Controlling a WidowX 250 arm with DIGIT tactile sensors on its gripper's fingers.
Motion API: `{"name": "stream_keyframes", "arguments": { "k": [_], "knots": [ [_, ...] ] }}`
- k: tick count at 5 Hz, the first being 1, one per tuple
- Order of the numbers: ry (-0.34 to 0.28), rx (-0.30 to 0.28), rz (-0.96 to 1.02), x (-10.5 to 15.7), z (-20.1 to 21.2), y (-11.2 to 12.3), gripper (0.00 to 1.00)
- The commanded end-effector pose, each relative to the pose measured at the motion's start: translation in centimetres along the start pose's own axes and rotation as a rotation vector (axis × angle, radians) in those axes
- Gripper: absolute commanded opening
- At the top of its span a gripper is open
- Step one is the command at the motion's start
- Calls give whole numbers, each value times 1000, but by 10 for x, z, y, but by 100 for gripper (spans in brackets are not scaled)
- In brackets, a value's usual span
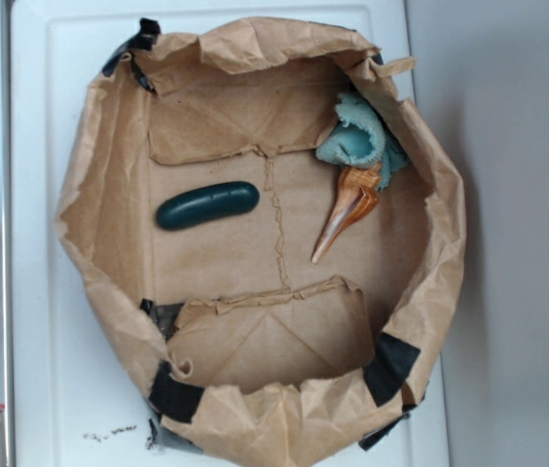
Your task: Grab the plastic pickle.
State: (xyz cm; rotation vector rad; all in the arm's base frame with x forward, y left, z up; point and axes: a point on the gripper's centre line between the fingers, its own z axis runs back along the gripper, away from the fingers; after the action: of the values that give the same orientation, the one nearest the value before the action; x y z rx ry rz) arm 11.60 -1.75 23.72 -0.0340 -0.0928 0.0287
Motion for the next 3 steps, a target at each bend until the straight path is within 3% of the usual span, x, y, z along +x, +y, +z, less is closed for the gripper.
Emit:
{"name": "stream_keyframes", "arguments": {
  "k": [1, 2, 3],
  "knots": [
    [0, 0, 0, 0, 0, 0, 100],
    [-42, -28, 45, 36, -5, -7, 100],
    [-54, 10, 67, 72, -12, -3, 100]
  ]
}}
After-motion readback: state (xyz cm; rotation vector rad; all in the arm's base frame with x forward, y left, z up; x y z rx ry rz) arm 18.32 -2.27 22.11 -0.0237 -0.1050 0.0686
